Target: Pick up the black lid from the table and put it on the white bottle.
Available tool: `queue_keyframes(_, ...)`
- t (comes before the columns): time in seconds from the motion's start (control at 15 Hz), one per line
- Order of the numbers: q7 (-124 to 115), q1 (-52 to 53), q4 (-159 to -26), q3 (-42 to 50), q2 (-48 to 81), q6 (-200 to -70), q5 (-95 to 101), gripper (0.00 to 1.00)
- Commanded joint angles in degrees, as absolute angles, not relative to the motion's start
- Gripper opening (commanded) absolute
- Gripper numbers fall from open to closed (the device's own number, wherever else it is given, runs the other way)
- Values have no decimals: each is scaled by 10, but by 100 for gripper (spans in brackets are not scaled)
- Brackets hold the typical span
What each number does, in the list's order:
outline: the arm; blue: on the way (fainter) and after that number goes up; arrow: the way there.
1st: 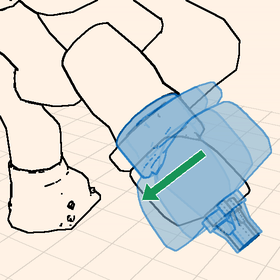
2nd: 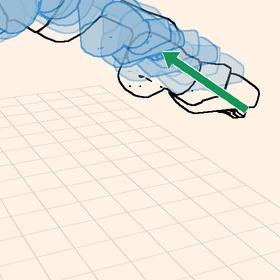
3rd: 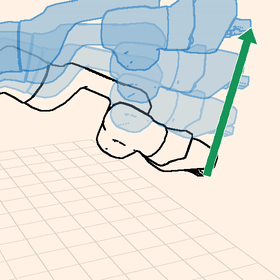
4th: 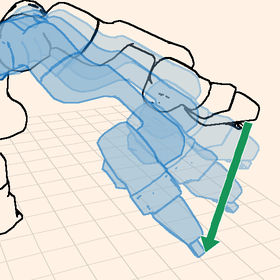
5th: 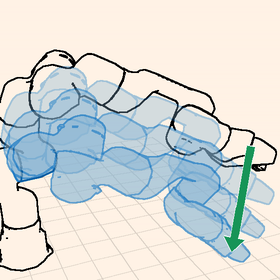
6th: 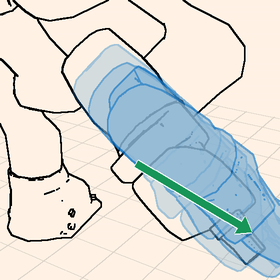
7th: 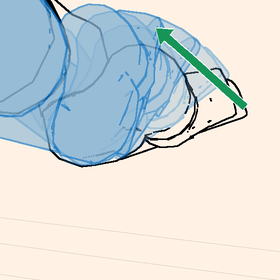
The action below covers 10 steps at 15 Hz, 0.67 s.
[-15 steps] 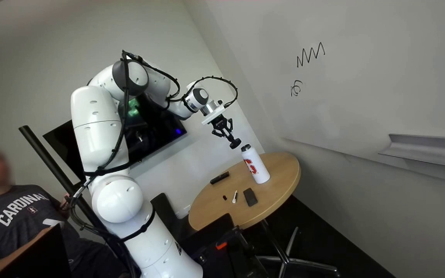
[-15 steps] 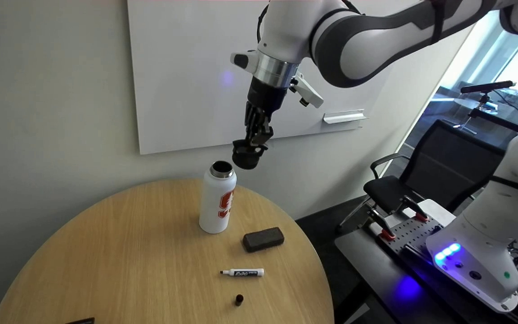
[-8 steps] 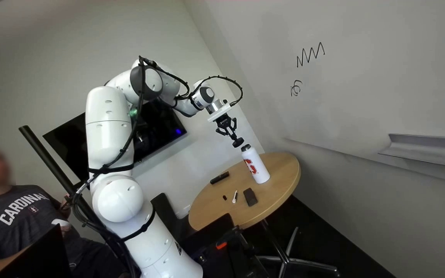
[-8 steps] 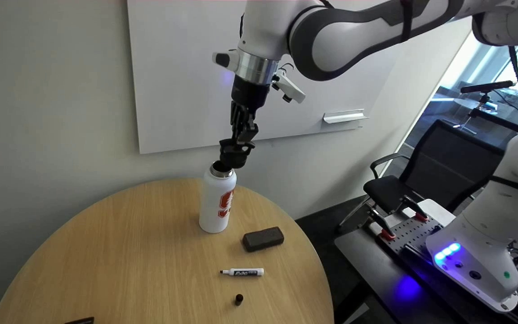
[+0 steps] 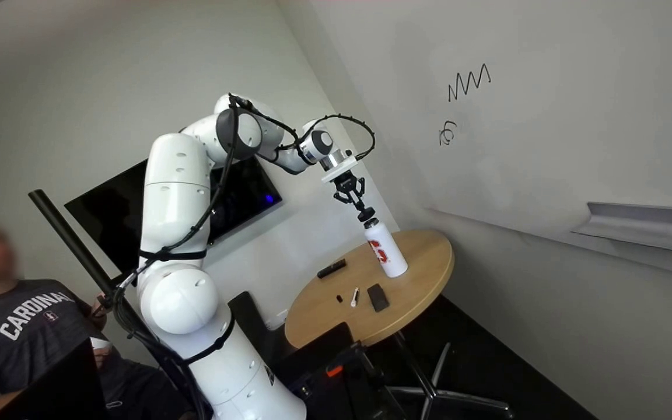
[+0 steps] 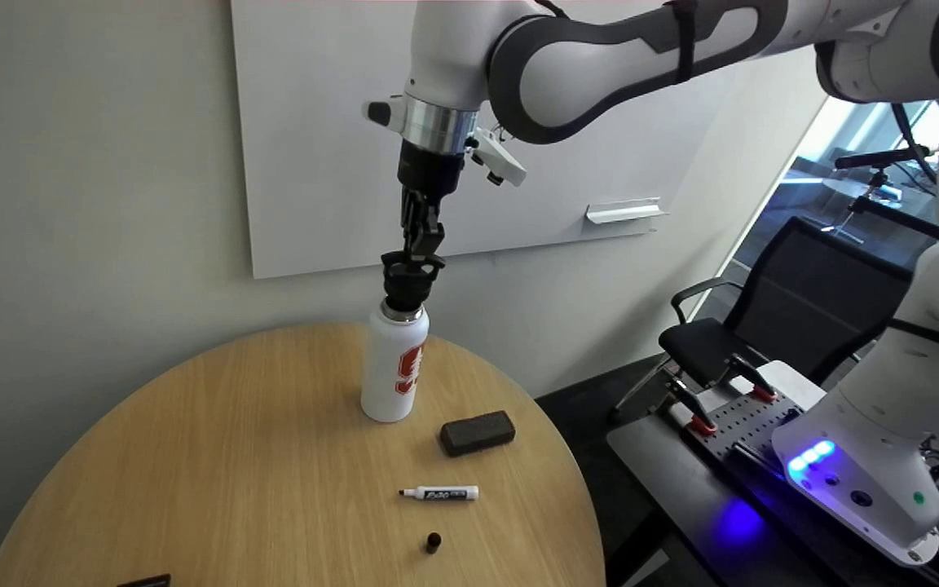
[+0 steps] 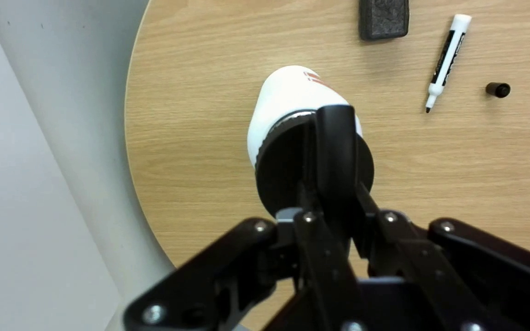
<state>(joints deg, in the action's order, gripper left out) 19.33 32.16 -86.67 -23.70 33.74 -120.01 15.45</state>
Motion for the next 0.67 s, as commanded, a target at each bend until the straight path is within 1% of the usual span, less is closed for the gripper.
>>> queue_keyframes(0.0,215,332,-823,-224,364,-1177,154,5)
queue_keyframes(0.6,221,343,-794,-218,386,-1151,150,5)
